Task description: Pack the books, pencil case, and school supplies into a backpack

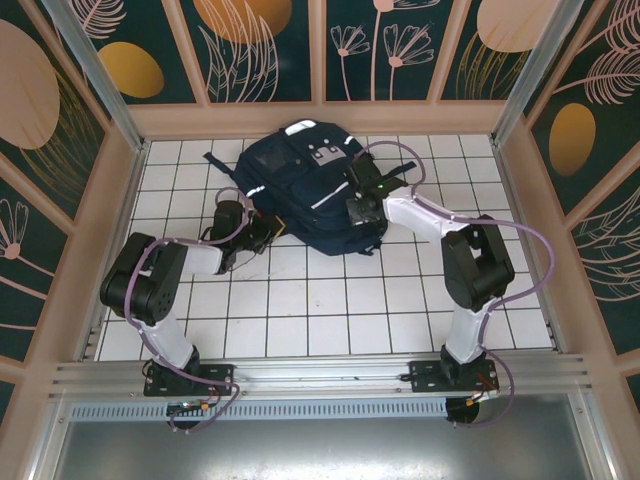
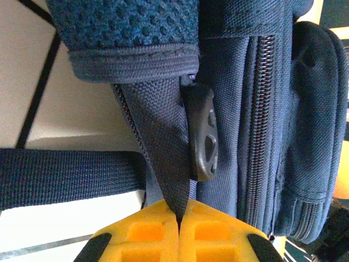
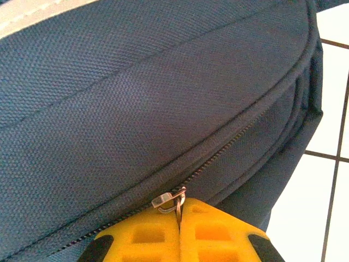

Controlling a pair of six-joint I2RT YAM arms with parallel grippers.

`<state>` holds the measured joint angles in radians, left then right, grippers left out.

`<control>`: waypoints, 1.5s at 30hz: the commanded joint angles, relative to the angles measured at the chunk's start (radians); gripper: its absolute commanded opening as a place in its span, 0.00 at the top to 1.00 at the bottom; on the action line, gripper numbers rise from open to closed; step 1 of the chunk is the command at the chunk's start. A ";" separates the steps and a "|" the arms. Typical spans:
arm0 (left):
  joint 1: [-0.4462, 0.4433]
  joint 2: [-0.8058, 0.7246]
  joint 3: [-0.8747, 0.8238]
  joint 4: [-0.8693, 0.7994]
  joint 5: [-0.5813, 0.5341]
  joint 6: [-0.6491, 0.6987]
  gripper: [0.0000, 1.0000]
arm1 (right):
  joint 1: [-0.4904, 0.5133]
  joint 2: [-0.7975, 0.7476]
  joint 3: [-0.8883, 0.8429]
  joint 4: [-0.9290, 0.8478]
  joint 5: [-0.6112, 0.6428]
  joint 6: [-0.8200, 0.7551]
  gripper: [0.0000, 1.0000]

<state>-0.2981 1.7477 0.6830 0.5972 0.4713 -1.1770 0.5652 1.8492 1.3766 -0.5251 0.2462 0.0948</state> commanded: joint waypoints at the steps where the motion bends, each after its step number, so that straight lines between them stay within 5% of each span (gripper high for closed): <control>1: 0.061 0.017 0.080 -0.047 -0.087 0.089 1.00 | 0.030 -0.020 -0.030 -0.057 0.008 -0.063 1.00; 6: 0.119 0.084 0.191 -0.105 -0.103 0.155 1.00 | 0.089 -0.068 -0.064 0.029 -0.346 -0.037 1.00; 11: 0.126 0.124 0.284 -0.165 -0.103 0.193 0.99 | 0.115 -0.061 -0.074 0.224 -0.569 0.062 1.00; 13: 0.126 0.130 0.333 -0.185 -0.093 0.198 0.85 | 0.122 -0.044 -0.072 0.314 -0.573 0.123 1.00; 15: 0.126 0.123 0.342 -0.213 -0.093 0.203 0.60 | 0.123 -0.015 -0.057 0.392 -0.610 0.175 1.00; 18: 0.127 0.087 0.326 -0.247 -0.090 0.212 0.40 | 0.127 0.035 -0.003 0.443 -0.631 0.217 1.00; 31: 0.059 -0.202 0.008 -0.096 -0.085 -0.021 0.25 | 0.132 0.097 0.146 0.540 -0.642 0.282 1.00; 36: -0.008 -0.145 -0.036 0.065 -0.089 -0.181 0.25 | 0.142 0.071 0.123 0.554 -0.648 0.300 1.00; 41: -0.033 -0.054 -0.035 0.094 -0.136 -0.177 0.29 | 0.145 0.011 0.058 0.543 -0.643 0.304 1.00; 43: -0.033 0.000 -0.014 0.099 -0.161 -0.152 0.44 | 0.153 -0.017 0.015 0.542 -0.644 0.305 1.00; 45: -0.032 0.056 0.022 0.109 -0.162 -0.129 0.74 | 0.157 -0.041 -0.029 0.523 -0.637 0.304 1.00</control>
<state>-0.3061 1.7248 0.6651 0.6552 0.2806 -1.3102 0.6884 1.9171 1.3758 -0.1112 -0.3275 0.3988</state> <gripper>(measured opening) 0.391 0.052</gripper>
